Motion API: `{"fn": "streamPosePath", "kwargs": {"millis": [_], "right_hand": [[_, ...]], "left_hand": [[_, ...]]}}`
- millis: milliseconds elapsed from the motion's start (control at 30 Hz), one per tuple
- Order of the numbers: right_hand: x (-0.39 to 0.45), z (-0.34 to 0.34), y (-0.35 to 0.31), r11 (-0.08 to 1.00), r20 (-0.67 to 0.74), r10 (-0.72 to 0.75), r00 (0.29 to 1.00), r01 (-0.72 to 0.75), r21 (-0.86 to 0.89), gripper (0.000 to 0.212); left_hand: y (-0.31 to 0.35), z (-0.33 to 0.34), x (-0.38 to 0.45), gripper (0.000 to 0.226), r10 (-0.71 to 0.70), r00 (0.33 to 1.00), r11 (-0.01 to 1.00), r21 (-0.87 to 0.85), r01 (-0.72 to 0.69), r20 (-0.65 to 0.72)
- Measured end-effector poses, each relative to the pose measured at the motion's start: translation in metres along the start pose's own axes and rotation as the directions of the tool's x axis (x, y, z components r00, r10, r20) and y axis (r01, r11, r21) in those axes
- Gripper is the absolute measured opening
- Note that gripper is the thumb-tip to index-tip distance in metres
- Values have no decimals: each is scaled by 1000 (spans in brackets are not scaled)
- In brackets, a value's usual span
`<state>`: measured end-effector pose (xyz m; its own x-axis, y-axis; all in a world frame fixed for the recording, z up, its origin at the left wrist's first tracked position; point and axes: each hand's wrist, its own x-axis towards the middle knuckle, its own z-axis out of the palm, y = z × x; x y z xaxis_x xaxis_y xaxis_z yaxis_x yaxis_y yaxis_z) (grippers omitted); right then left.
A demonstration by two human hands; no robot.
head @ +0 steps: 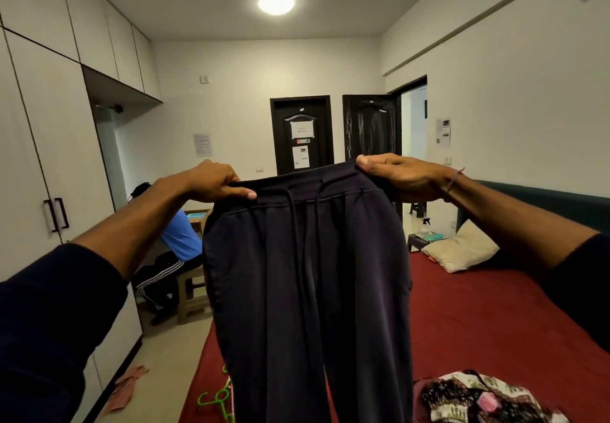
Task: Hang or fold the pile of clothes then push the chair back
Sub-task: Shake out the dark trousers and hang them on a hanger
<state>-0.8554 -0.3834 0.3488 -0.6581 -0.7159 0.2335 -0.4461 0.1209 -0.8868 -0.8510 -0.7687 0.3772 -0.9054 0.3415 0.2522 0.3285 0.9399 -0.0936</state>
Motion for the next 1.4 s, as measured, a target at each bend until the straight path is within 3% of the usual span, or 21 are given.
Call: {"fn": "streamPosePath", "kwargs": {"millis": [67,133,200,267,333,400,467,533,633,767,833,1033,1200,1333,1400], "right_hand": [[3,3,0,998,84,62,995,-62,5,45],[8,5,-1,958,170,191,967,-146,-246,44],[15,5,-2,738,106,355,929,-209,-641,44],[24,3,1,444,-49,387,921,-232,-865,51],[33,0,3,232,-158,269,950,-224,-947,57],[39,-7,3,104,-236,105,966,-246,-964,60],[42,-13,0,67,-295,2,956,-294,-953,59],[46,-17,-4,44,-344,-88,935,-342,-939,62],[53,-20,-8,121,-384,-231,894,-366,-923,72],[57,-27,-16,72,-293,-263,919,-284,-956,48],[57,-29,-19,75,-265,-280,923,-254,-964,46],[61,-31,-21,-13,-268,-309,913,-285,-958,52],[61,-31,-20,61,-235,-270,934,-228,-972,50],[60,-35,-17,-120,-119,-376,919,-175,-977,44],[62,-34,-16,-96,-103,-347,932,-145,-985,40]], "left_hand": [[-6,-1,5,71,64,998,977,206,-63,2],[-12,-3,4,60,107,994,935,340,-101,0],[-20,-3,4,49,111,994,886,456,-89,-22],[-25,-1,6,45,91,995,855,515,-62,-32],[-29,2,8,56,89,995,840,540,-53,-41],[-34,3,7,84,132,984,843,536,-47,-121],[-35,3,3,95,184,946,838,545,-11,-265],[-32,0,0,93,226,903,796,604,44,-364],[-21,-7,-2,91,175,883,727,662,182,-435],[-12,-16,-4,77,97,853,693,650,312,-512],[-11,-16,-5,74,67,844,699,629,341,-532],[-11,-13,-6,67,59,844,812,517,270,-533],[-11,-8,2,65,-13,822,911,331,244,-570],[-9,-3,5,49,-45,806,946,234,224,-591],[-8,-4,7,54,-27,835,937,277,213,-549]]}}
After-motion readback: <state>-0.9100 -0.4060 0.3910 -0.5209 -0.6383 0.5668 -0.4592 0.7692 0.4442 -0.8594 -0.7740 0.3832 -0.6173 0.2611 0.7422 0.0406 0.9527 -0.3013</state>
